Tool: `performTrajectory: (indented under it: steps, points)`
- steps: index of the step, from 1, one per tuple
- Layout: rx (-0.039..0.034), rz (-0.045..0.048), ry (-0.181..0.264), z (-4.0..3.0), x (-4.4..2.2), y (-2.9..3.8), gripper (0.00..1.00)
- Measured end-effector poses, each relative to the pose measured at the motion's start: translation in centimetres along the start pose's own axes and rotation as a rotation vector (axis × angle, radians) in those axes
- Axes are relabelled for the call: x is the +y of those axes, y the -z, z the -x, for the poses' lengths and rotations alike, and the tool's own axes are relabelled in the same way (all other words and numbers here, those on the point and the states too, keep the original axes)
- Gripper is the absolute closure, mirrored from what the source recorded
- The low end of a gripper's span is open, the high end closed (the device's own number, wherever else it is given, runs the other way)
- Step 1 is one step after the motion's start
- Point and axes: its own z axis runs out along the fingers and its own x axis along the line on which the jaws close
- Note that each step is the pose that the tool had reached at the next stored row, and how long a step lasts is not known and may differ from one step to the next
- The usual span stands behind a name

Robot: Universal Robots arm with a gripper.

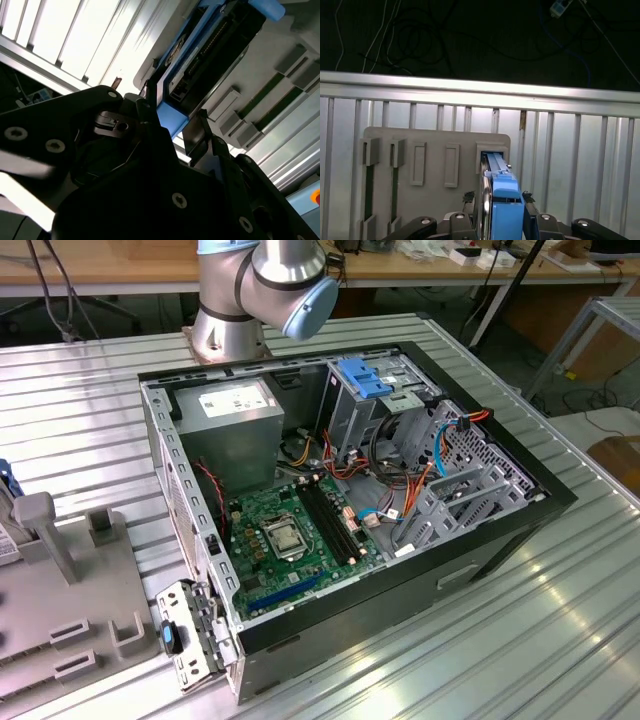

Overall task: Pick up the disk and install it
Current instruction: 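Pick up the disk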

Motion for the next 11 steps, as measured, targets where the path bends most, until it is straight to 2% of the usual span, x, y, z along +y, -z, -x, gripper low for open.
performTrajectory:
  steps: [5, 11]
  points:
    - [0.0002, 0.0001, -0.003, 0.01, 0.0, -0.07, 0.53]
    - [0.0011, 0.0003, -0.037, 0.01, 0.01, -0.1, 0.53]
